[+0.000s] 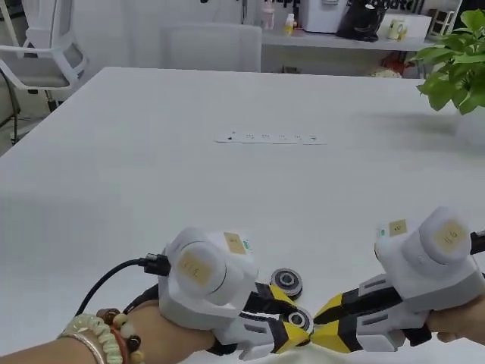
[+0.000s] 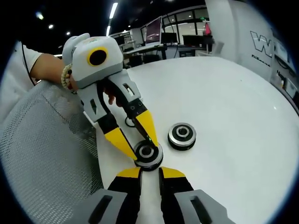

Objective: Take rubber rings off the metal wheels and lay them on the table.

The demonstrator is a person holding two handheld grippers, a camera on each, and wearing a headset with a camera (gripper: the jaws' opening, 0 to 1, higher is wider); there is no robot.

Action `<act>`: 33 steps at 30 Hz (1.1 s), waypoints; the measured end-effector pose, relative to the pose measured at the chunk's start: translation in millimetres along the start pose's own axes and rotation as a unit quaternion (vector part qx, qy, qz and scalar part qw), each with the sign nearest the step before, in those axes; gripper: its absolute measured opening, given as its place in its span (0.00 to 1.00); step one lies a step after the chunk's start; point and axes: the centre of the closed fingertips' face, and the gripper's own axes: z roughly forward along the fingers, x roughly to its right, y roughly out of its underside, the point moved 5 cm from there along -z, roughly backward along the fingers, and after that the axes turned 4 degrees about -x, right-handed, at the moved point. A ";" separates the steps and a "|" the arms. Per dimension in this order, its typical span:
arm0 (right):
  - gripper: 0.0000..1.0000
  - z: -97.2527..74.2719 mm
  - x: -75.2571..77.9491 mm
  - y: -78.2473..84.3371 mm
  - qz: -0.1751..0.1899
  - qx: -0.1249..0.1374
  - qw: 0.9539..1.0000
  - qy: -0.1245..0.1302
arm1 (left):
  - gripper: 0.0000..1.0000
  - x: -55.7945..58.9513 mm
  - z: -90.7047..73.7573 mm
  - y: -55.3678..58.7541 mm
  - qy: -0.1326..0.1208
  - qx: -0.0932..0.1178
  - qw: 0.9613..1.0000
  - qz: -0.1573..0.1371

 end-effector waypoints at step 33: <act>0.00 2.7 4.1 -1.3 0.026 -0.022 0.999 0.016 | 0.15 1.4 -1.7 1.8 -0.003 0.005 1.000 0.026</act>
